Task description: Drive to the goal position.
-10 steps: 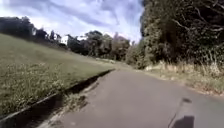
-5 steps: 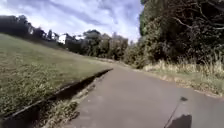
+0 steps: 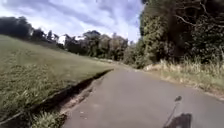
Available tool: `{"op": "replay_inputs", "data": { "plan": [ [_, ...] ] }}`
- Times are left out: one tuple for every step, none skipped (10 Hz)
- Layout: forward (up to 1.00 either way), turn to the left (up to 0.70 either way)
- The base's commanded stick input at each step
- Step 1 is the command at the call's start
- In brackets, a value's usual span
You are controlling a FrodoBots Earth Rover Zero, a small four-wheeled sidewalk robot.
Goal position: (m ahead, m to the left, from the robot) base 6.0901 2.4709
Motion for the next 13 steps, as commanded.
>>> {"op": "replay_inputs", "data": {
  "plan": [
    [0.7,-0.21],
    [0.7,-0.1],
    [0.7,0.0],
    [0.7,0.0],
    [0.7,0.0],
    [0.7,0.02],
    [0.7,0.01],
    [0.7,0.0],
    [0.7,0.0],
    [0.7,0.0],
    [0.7,0.0],
    [0.7,0.0],
    [0.7,0.0]
  ]
}}
